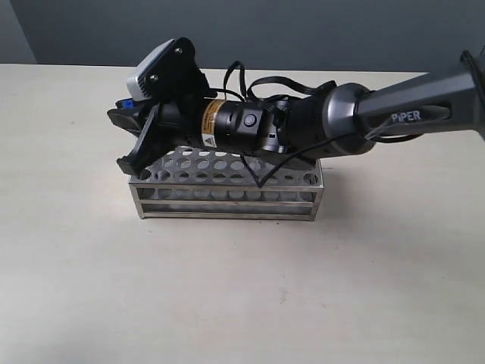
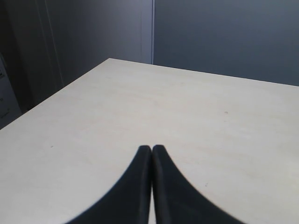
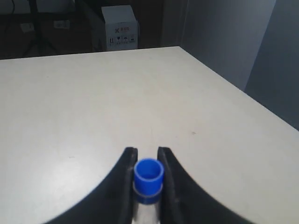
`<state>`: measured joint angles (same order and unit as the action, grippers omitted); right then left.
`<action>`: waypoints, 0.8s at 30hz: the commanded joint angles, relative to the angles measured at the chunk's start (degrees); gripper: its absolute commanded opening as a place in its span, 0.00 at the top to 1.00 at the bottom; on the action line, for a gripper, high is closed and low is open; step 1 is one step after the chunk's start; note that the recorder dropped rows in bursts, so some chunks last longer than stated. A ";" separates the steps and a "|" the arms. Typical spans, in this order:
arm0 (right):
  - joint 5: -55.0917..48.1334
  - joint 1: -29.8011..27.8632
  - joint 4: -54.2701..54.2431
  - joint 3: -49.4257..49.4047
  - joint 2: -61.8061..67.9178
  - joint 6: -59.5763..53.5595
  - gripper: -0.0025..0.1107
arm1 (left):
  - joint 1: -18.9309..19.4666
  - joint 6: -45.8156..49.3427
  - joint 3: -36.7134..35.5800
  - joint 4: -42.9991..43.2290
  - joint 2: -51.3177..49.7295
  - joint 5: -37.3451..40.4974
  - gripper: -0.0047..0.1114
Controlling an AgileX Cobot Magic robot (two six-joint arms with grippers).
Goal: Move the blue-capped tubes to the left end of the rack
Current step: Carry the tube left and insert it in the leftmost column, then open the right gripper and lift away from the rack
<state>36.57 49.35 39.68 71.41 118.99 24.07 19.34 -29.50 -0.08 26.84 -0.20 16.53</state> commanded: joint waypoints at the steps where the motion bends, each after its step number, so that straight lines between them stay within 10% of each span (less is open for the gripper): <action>1: 1.38 0.00 -0.33 0.88 1.65 -0.10 0.99 | 0.07 -0.10 0.08 0.01 0.20 0.03 0.95; 12: -0.34 0.00 -0.37 0.88 2.89 0.05 0.98 | 0.07 -0.10 0.08 0.01 0.20 0.13 0.95; 17: -1.30 0.00 -0.37 0.88 2.89 0.05 0.70 | 0.07 -0.10 0.08 0.01 0.20 0.13 0.95; 24: -8.00 -0.26 -5.71 0.88 -2.16 1.80 0.66 | 0.07 -0.10 0.08 0.01 0.20 0.13 0.95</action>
<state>32.28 49.35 37.81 71.93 120.38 25.00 19.34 -29.50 -0.08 26.84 -0.20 16.53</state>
